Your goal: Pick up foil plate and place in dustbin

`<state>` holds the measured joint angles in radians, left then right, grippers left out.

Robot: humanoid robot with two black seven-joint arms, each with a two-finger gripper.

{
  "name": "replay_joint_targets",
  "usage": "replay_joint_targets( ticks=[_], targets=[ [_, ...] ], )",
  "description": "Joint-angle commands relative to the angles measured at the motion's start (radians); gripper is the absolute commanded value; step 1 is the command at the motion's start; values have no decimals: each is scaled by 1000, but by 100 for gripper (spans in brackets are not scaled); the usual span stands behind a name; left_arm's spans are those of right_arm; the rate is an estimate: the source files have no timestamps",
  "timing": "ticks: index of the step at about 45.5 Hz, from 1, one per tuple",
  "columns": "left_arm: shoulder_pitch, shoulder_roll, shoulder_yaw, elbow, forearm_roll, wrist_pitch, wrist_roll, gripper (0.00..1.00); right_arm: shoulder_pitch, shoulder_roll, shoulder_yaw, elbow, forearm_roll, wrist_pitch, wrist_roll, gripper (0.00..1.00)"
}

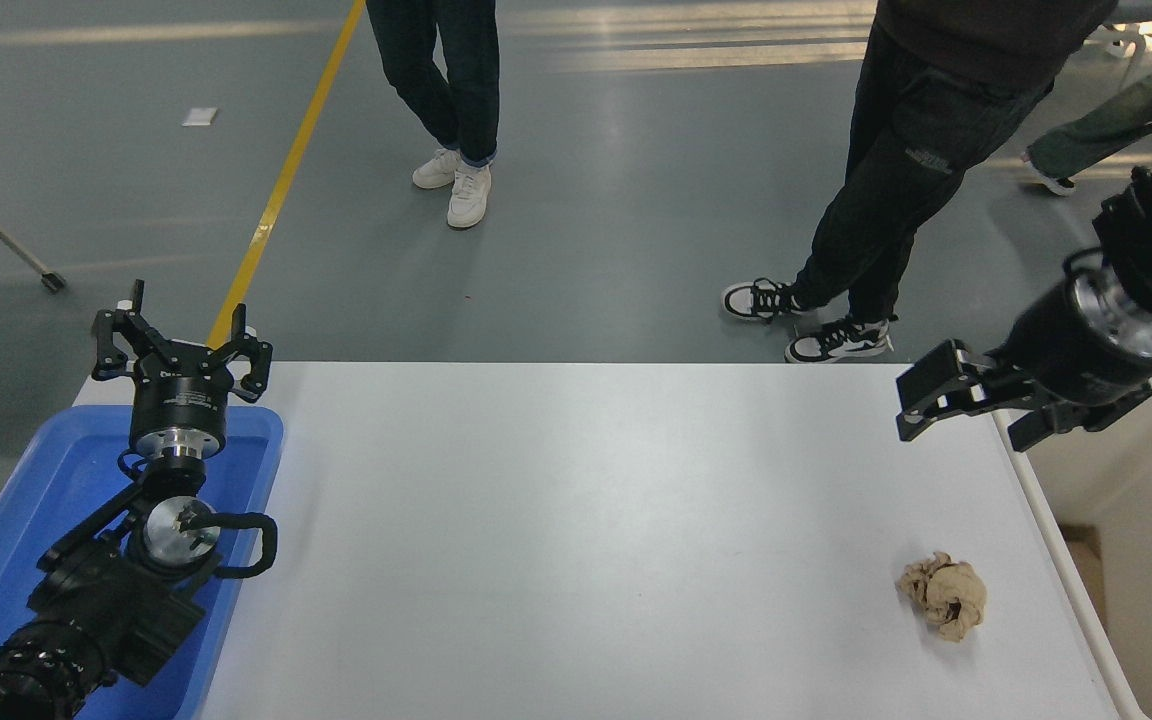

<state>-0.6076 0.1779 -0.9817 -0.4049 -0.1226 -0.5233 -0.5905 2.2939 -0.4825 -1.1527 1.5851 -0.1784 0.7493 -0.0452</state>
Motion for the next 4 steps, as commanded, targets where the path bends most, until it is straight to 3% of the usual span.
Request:
replay_joint_targets(
  ticks=[1,4],
  targets=[
    [0,0,-2,0,0,0,-2,99,70,58,21,56,65,36,1,100],
    [0,0,0,0,0,0,0,99,70,65,22,55,65,36,4,100]
  ],
)
